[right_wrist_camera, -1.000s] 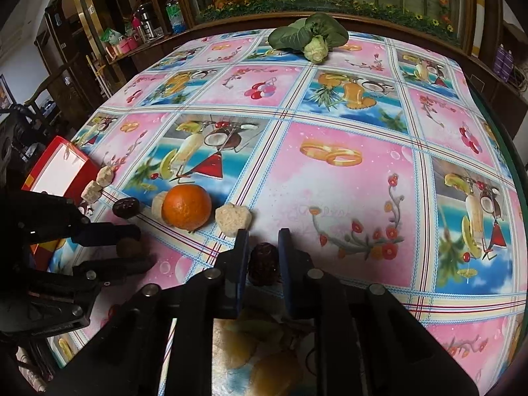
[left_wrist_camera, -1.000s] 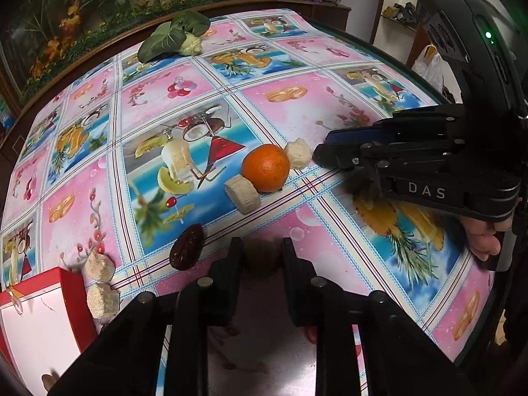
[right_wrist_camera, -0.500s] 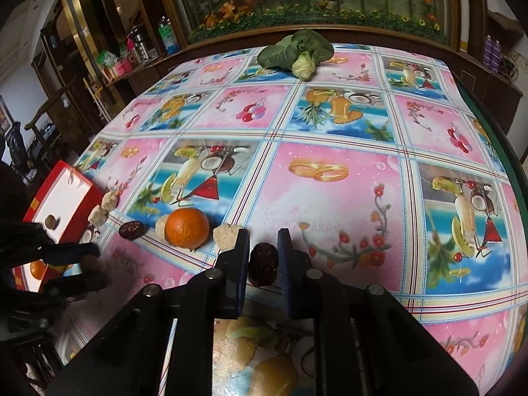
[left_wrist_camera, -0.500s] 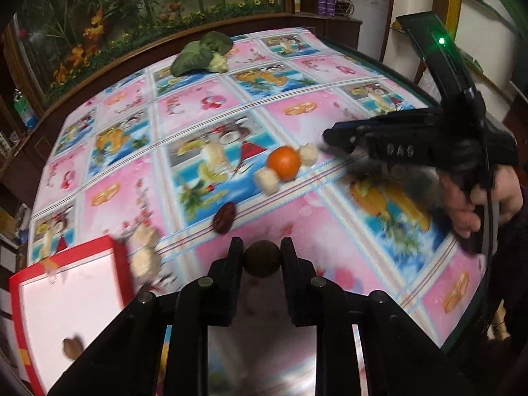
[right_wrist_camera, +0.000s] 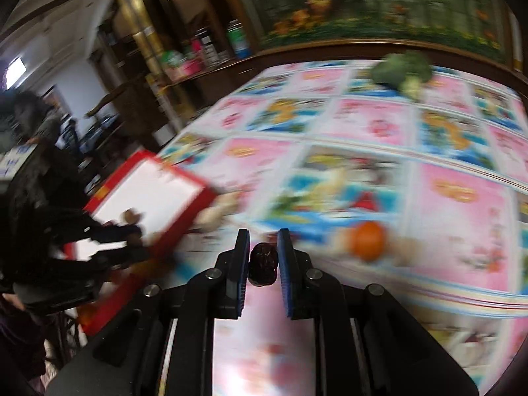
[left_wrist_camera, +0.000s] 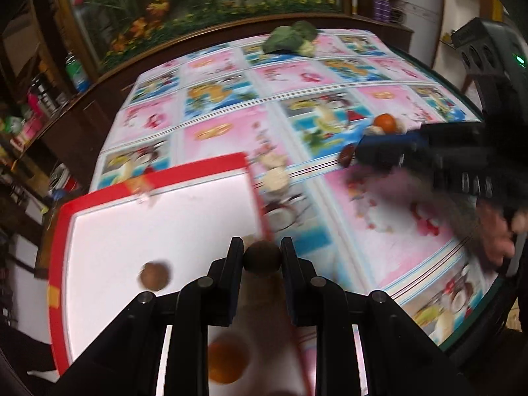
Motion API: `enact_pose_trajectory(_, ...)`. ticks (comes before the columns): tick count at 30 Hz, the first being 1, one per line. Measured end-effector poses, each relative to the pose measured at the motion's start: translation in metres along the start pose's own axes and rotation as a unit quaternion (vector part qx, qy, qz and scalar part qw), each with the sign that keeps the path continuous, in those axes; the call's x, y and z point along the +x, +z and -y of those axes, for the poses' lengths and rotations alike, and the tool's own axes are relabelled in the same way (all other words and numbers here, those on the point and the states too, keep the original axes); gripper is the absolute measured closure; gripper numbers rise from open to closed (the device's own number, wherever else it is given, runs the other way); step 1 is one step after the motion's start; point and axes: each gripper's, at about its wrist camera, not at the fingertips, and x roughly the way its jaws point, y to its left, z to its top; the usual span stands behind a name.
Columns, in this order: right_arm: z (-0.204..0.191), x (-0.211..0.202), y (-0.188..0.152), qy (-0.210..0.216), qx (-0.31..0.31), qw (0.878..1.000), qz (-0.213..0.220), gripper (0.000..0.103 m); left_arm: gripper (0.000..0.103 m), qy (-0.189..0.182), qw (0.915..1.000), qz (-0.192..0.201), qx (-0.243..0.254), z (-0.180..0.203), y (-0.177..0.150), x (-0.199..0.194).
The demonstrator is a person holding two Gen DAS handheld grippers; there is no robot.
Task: Organize fruits
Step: 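Carry the brown fruit and date over the tray and release both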
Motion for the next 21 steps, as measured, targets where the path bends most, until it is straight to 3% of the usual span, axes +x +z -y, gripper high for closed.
enact_pose_trajectory(5,-0.073,0.03,-0.004,0.047,-0.065,0.997,-0.013,0.084,0.081,0.019,0.9997,-0.012,0.009,-0.017,-0.014,-0.003)
enact_pose_trajectory(9,-0.109,0.047,-0.005,0.057,-0.097,0.994,-0.02,0.083,0.081,0.032,0.9991,-0.027,0.01,-0.031,-0.024,-0.001)
enact_pose_trajectory(21,-0.139,0.084,-0.006,0.056,-0.124,0.989,-0.054,0.083,0.081,0.049,0.9979,-0.04,-0.011,-0.056,-0.035,0.008)
